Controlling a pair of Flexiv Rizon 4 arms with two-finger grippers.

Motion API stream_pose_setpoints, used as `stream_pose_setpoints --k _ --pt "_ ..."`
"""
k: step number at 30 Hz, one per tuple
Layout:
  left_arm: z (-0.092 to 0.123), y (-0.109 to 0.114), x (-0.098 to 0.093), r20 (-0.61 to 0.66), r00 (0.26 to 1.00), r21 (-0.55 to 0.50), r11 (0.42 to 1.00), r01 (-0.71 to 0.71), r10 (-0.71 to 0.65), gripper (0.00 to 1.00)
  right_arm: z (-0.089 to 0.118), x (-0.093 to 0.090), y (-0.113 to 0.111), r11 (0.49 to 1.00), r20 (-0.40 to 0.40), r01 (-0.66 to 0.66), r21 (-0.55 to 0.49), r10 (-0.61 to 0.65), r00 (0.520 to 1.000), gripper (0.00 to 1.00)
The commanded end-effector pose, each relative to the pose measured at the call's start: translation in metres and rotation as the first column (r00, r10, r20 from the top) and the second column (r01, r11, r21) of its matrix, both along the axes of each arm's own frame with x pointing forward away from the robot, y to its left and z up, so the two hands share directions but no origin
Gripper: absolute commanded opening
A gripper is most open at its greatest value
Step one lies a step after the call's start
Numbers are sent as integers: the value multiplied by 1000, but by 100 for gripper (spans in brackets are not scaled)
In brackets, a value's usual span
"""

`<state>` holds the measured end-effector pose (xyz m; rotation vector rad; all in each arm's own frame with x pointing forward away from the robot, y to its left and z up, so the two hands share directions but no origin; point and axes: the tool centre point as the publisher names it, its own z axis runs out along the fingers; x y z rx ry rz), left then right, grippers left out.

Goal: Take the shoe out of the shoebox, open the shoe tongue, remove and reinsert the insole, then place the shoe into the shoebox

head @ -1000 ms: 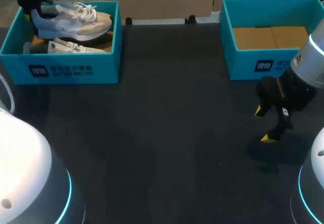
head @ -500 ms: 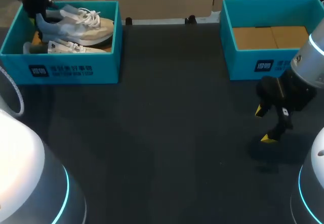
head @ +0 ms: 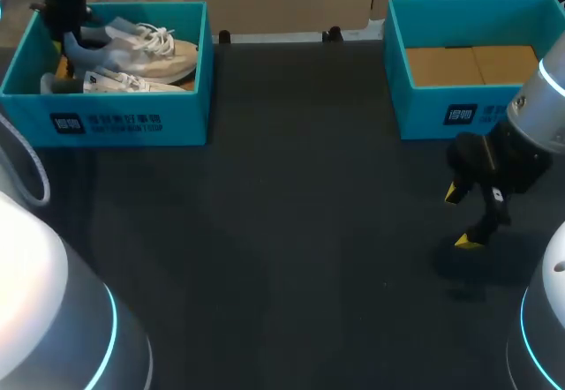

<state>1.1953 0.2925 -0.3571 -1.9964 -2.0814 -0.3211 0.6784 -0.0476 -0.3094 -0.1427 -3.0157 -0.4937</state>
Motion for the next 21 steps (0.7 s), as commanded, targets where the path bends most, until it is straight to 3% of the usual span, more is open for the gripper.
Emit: stream_pose_setpoints --k 1,14,17,18,19,20,21 --pt "-8 0 11 -11 1000 3 1000 -8 8 0 0 -1 0 1000 2 0 -1 0 1000 100" --pt "-12 -6 13 9 1000 -28 1000 -4 4 0 0 -1 0 1000 2 0 -1 0 1000 100" --pt "-13 -4 12 11 1000 -41 999 1 -1 49 0 -1 0 1000 2 0 -1 0 1000 100" --pt "-13 -4 11 12 1000 -42 999 2 -2 77 0 -1 0 1000 2 0 -1 0 1000 100" --pt "-13 -4 11 13 1000 -46 999 3 -3 94 0 -1 0 1000 2 0 -1 0 1000 100" --pt "-14 -4 11 13 1000 -52 999 3 -2 100 0 -1 0 1000 2 0 -1 0 1000 100" --pt "-14 -3 10 13 1000 -55 998 3 -2 100 0 -1 0 1000 2 0 -1 0 1000 100"
